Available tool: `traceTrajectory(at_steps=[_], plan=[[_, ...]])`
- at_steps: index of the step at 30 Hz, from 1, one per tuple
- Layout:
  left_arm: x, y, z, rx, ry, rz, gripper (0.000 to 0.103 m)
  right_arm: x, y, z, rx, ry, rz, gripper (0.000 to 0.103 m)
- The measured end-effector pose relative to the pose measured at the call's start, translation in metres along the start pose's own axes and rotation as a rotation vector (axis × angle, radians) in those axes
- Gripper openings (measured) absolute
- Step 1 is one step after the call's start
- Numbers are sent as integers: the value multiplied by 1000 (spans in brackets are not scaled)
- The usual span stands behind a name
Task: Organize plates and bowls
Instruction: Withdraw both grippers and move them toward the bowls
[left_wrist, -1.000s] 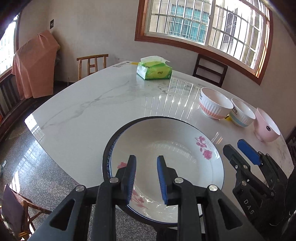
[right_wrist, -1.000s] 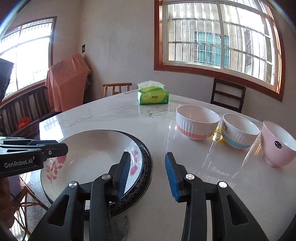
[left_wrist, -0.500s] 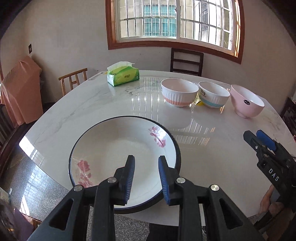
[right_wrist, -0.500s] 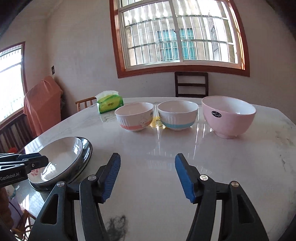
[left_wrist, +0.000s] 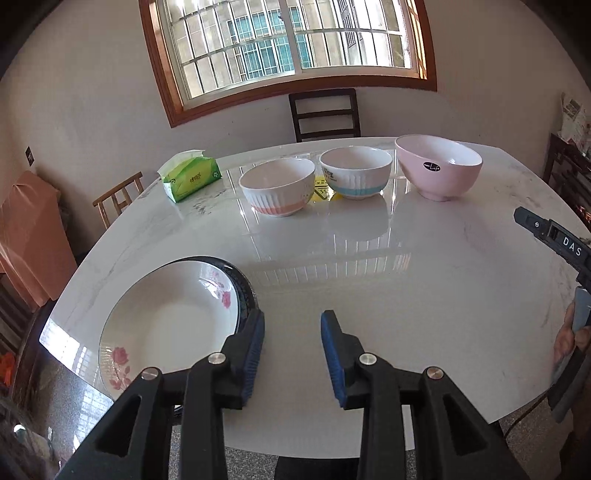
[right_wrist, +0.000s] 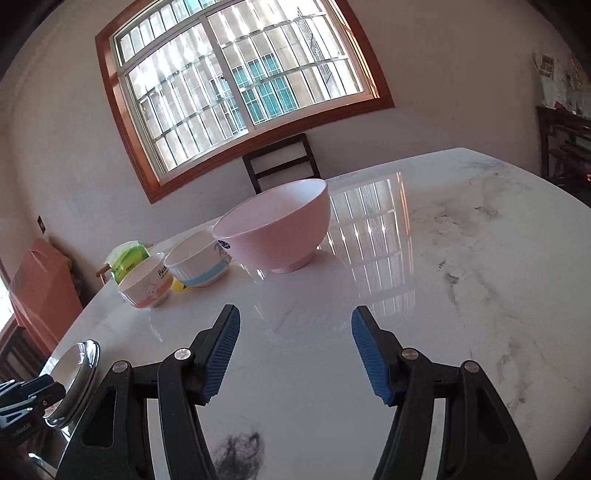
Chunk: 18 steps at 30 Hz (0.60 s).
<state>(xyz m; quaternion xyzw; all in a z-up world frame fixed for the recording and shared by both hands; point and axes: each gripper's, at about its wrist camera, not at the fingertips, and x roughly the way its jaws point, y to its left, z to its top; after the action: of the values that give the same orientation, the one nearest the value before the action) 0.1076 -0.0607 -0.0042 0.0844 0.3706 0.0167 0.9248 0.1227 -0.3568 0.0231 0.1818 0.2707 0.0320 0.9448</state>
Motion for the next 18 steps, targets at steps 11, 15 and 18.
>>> traceTrajectory(at_steps=[11,15,18], plan=[[31,-52,38,36,98,-183,34,36,-42,22,176,119,70,63],[56,-62,65,-48,206,-387,34,48,-52,29,213,135,86,63],[78,-62,91,-164,273,-516,34,59,-59,37,238,163,82,59]])
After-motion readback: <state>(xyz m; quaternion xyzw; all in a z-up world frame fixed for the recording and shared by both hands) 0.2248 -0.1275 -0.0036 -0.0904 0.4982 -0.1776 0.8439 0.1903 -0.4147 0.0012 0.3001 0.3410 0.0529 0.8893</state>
